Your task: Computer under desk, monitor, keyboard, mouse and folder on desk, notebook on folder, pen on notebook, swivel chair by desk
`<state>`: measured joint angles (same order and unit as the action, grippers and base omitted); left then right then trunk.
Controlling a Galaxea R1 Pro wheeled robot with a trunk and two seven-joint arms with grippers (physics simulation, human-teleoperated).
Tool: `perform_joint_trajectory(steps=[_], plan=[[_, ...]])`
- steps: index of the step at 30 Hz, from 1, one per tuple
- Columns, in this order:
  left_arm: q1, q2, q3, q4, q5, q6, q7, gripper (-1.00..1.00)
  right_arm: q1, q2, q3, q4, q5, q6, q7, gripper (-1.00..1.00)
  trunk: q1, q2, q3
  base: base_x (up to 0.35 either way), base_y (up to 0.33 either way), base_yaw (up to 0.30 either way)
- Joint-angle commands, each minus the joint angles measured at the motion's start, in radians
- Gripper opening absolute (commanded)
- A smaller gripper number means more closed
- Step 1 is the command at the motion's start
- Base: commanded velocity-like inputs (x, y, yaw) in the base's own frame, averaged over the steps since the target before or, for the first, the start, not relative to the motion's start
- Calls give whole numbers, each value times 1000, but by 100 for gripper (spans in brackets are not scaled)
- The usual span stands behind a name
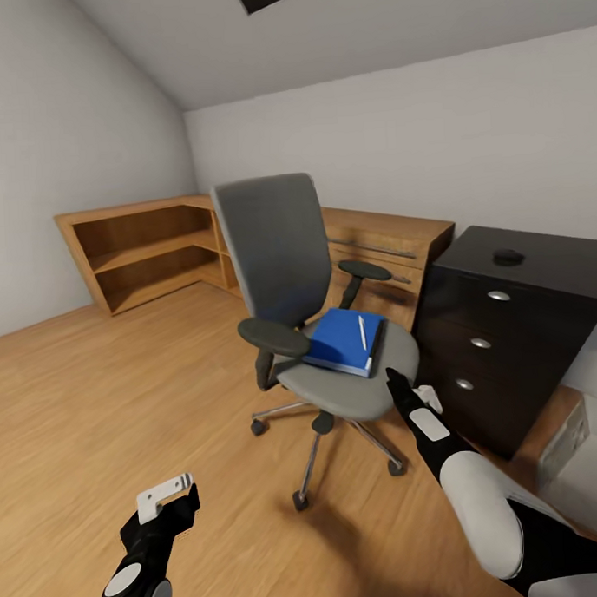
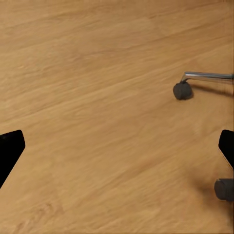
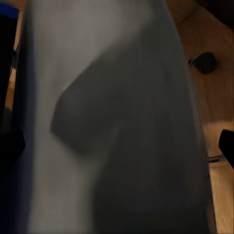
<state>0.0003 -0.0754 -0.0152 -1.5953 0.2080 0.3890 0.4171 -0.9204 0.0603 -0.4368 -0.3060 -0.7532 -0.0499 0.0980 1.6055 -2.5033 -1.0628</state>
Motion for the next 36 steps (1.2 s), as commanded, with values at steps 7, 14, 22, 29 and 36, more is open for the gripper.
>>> perform_joint_trajectory(steps=[7, 14, 22, 29, 36], plan=[[0, 0, -2, -2, 10, 1, 8, 100, 0, -1, -2, 13, -11, -4, 4, 100, 1, 0, -1, 320, 1, 0], [0, 0, -2, -2, 10, 1, 8, 100, 0, -1, -2, 13, -11, -4, 4, 100, 1, 0, -1, 320, 97, 0], [0, 0, 0, -1, 10, 5, 8, 100, 0, 0, -2, 13, -11, -5, 3, 100, 1, 0, -1, 210, 127, 122], [0, 0, -1, -2, 10, 5, 8, 100, 0, -1, -2, 13, -11, -5, 3, 100, 1, 0, -1, 13, 9, 265], [0, -1, -2, -2, 9, 5, 8, 100, 0, -3, -2, 13, -11, -4, 3, 100, 1, 0, -1, -75, 0, 267]])
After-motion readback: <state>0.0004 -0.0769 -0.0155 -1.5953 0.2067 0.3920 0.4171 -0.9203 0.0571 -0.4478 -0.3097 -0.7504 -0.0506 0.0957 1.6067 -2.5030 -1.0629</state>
